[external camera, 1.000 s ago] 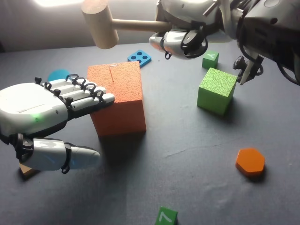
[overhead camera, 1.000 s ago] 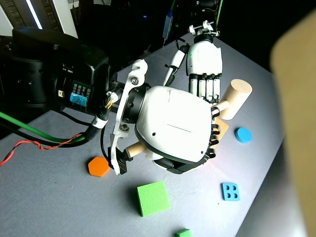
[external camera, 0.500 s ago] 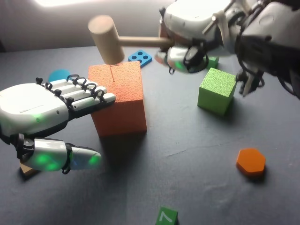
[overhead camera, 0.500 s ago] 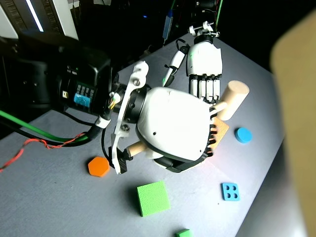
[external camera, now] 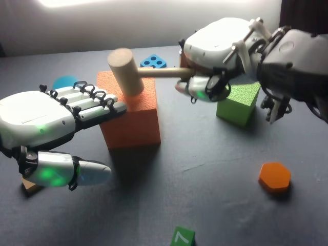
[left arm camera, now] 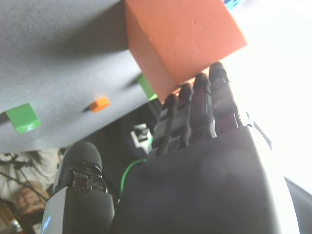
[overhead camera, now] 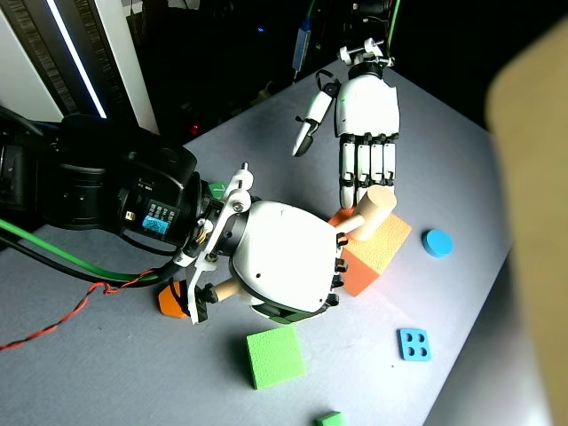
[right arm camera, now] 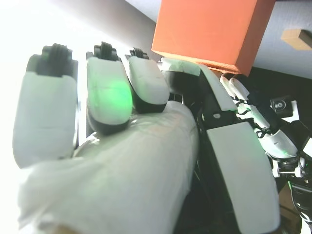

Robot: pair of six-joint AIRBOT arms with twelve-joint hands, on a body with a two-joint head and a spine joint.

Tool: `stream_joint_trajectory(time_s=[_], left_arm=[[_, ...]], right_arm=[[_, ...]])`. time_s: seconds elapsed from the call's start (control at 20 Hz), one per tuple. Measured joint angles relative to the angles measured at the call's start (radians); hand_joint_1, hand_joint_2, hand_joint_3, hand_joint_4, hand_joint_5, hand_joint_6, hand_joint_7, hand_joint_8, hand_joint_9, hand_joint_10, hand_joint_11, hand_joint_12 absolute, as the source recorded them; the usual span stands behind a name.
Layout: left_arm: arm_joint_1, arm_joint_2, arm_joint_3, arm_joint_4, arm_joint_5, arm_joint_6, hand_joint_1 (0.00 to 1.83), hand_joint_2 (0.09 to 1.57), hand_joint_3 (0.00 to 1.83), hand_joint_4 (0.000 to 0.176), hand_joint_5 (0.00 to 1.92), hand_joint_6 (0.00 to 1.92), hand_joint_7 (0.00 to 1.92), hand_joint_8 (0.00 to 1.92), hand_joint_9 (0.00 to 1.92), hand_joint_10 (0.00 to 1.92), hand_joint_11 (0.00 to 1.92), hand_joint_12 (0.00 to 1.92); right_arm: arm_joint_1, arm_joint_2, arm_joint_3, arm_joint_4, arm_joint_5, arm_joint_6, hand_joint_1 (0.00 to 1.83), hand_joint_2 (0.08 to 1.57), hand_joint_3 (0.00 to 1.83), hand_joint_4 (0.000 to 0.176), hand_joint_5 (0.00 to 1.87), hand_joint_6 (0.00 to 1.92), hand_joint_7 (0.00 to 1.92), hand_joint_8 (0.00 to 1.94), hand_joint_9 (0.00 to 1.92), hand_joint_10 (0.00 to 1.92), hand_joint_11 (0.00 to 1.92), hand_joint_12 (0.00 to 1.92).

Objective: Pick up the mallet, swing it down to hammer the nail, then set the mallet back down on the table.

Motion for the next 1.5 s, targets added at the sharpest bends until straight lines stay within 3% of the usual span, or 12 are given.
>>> stream_joint_trajectory(time_s=[0.35,0.6,0.75,0.85,1.0,1.25,1.5], left_arm=[[0.000,0.000,0.000,0.000,0.000,0.000,0.00,1.19,0.00,0.000,0.06,0.01,0.07,0.01,0.07,0.01,0.02,0.08],[-0.003,0.000,0.000,0.001,0.003,0.000,0.00,1.19,0.00,0.000,0.05,0.01,0.08,0.02,0.07,0.01,0.03,0.04],[-0.003,0.000,0.000,0.000,0.002,0.000,0.00,1.19,0.00,0.000,0.06,0.01,0.07,0.01,0.07,0.01,0.03,0.05],[-0.003,0.000,0.000,0.001,0.002,0.000,0.00,1.19,0.00,0.000,0.04,0.00,0.04,0.00,0.04,0.00,0.00,0.03],[-0.003,0.000,0.000,0.001,0.002,0.000,0.00,1.19,0.00,0.000,0.05,0.01,0.06,0.01,0.05,0.01,0.02,0.03],[-0.008,0.000,0.000,0.003,0.005,-0.005,0.00,1.18,0.00,0.000,0.05,0.00,0.06,0.00,0.05,0.00,0.00,0.04],[-0.028,0.000,0.000,0.009,0.021,-0.010,0.00,1.19,0.00,0.000,0.05,0.00,0.07,0.00,0.06,0.00,0.01,0.05]], right_arm=[[0.039,0.008,-0.003,0.000,0.003,0.002,0.60,1.52,0.00,0.176,1.30,1.92,1.59,1.94,1.73,1.92,1.81,1.92],[0.053,0.101,-0.079,-0.003,-0.011,0.002,0.59,1.52,0.00,0.176,1.31,1.92,1.58,1.94,1.72,1.92,1.82,1.92],[0.050,0.187,-0.172,-0.007,-0.039,-0.021,0.60,1.52,0.00,0.176,1.30,1.92,1.58,1.94,1.72,1.92,1.83,1.92],[0.034,0.229,-0.222,-0.061,-0.072,-0.018,0.60,1.51,0.00,0.176,1.29,1.92,1.57,1.94,1.71,1.92,1.81,1.92],[0.005,0.268,-0.262,-0.246,-0.119,0.069,0.59,1.52,0.00,0.176,1.30,1.92,1.59,1.94,1.72,1.92,1.82,1.92],[-0.031,0.264,-0.266,-0.322,-0.189,0.070,0.61,1.53,0.00,0.176,1.31,1.92,1.60,1.94,1.74,1.92,1.83,1.92],[-0.084,0.186,-0.217,-0.359,-0.219,0.071,0.60,1.54,0.00,0.176,1.30,1.92,1.58,1.94,1.72,1.92,1.82,1.92]])
